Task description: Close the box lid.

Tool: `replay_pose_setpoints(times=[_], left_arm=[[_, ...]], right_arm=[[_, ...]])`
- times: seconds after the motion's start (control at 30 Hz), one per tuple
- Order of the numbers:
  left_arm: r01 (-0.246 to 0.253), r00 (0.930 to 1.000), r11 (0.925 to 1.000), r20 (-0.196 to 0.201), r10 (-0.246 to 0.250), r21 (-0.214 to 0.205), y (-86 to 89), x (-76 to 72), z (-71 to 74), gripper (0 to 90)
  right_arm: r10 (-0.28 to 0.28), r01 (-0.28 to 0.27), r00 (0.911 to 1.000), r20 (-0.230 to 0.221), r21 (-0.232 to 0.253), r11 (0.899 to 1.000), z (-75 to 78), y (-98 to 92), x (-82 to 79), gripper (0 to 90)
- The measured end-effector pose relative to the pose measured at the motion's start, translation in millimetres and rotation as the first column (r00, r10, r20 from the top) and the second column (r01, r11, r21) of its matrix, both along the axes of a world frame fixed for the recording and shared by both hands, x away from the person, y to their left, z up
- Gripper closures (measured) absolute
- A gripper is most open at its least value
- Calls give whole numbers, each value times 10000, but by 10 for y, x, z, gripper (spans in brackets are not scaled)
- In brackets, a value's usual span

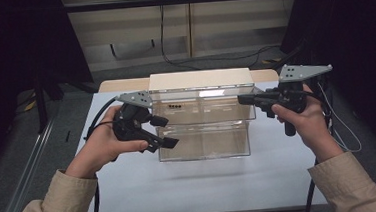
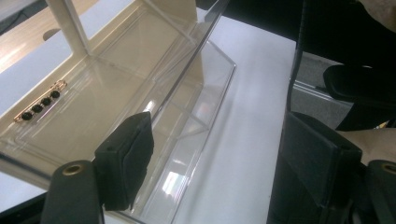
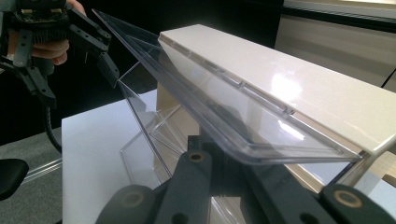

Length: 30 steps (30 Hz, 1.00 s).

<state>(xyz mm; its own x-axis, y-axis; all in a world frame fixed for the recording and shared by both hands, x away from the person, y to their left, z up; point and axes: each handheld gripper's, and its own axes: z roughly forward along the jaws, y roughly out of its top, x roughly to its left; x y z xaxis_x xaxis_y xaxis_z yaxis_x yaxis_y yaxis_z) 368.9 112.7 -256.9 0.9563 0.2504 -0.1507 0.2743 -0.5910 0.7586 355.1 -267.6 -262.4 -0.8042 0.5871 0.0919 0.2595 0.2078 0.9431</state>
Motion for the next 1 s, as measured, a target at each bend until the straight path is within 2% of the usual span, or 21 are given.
replay_pose_setpoints(times=[0.17, 1.0], left_arm=[[32, 10000, 9998, 26, -31, -175, 44, -38, -16, 240], [-192, 9997, 9998, -129, 193, 22, 160, -62, -181, 208]], right_arm=[[32, -32, 10000, -58, -2, 10000, -26, 2, -13, 900], [94, -91, 9995, -305, 103, 9999, -198, -46, -88, 900]])
